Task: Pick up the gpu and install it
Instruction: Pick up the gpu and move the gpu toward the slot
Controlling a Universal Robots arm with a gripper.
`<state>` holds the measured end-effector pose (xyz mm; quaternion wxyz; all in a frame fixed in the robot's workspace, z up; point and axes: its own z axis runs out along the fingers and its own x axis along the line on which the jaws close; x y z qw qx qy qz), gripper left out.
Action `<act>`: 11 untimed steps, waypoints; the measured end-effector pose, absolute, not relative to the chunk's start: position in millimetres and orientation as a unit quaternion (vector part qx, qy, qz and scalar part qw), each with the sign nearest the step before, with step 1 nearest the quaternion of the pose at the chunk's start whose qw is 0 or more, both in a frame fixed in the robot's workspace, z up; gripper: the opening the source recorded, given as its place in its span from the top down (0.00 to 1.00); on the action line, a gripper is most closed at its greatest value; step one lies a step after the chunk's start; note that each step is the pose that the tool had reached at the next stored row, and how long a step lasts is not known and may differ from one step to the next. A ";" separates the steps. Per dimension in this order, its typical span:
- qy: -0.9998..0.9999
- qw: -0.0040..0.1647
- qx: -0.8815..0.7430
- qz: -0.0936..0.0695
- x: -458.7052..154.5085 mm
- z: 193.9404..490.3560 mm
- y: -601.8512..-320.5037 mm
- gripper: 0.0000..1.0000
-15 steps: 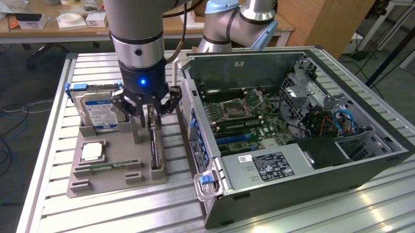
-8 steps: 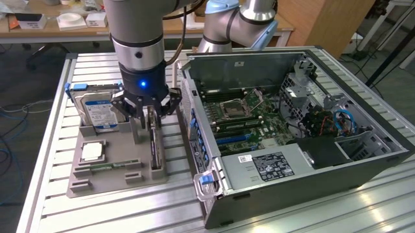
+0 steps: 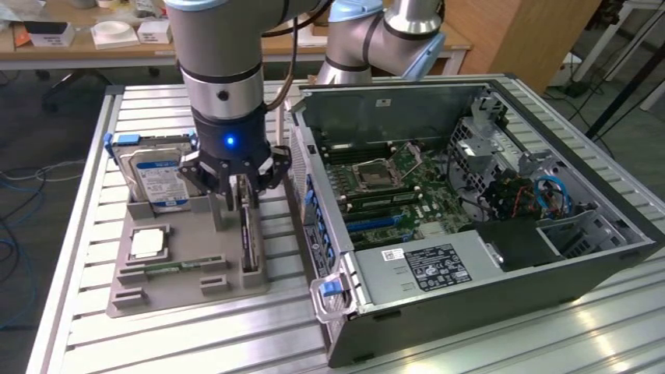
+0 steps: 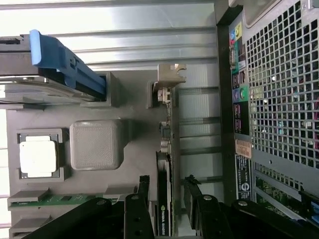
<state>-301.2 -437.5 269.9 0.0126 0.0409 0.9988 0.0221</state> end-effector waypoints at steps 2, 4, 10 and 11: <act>0.999 0.013 0.041 0.022 -301.3 268.0 -438.7 0.59; 0.999 0.013 0.041 0.022 -301.3 265.9 -439.9 0.59; 0.999 0.013 0.041 0.022 -301.3 260.2 -441.8 0.59; 0.999 0.013 0.041 0.022 -301.3 259.8 -442.0 0.59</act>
